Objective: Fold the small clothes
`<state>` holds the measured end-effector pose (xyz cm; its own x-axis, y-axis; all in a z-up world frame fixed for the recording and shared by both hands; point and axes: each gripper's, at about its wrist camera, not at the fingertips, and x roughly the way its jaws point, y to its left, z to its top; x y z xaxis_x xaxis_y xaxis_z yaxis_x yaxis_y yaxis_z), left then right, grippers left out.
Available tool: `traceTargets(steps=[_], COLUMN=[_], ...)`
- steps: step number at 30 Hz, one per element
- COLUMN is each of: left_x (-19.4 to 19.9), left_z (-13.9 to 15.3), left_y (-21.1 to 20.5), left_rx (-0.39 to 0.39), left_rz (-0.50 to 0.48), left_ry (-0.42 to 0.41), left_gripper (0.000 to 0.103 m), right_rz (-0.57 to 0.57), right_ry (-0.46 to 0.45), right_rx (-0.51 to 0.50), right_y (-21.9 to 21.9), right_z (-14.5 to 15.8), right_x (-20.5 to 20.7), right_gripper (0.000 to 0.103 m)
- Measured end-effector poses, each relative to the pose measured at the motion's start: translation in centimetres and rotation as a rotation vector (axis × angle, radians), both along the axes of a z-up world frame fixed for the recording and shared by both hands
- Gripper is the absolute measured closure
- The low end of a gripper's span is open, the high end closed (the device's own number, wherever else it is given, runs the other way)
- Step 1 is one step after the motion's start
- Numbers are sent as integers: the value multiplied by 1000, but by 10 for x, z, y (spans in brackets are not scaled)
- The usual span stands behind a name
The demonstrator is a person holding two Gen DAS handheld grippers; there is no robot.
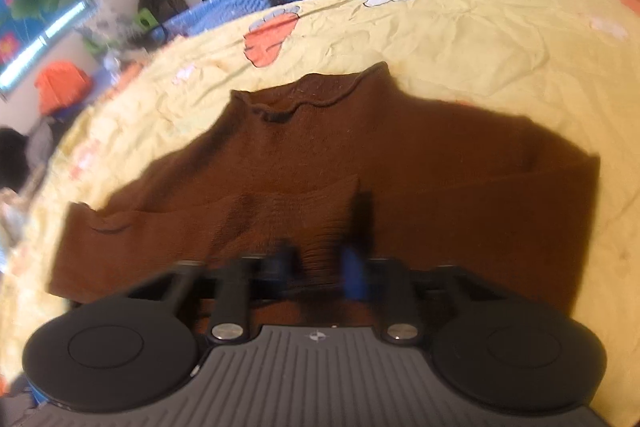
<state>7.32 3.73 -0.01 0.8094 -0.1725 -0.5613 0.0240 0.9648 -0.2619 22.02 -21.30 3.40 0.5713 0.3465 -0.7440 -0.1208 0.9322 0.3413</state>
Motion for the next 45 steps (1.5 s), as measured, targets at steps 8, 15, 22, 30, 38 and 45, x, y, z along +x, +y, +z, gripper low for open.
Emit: traceTargets(steps=[8, 15, 22, 30, 38, 45], left_x=[-3, -6, -5, 107, 139, 112], left_z=[-1, 4, 56, 23, 21, 8], left_y=[4, 5, 49, 101, 67, 46], left_rx=[-27, -33, -121, -81, 91, 421], left_rz=[-3, -8, 92, 145, 100, 95], left_ry=[-11, -25, -168, 191, 186, 85], left_gripper=[9, 9, 9, 13, 86, 88], right_rz=[-27, -189, -180, -219, -15, -31], right_ry=[-185, -36, -69, -161, -172, -260], right_rx=[58, -34, 2, -105, -249, -258], right_y=[-52, -118, -122, -116, -54, -60], right_z=[61, 2, 8, 23, 9, -18], right_x=[-28, -31, -40, -45, -22, -38], right_gripper=[86, 86, 86, 59, 62, 62])
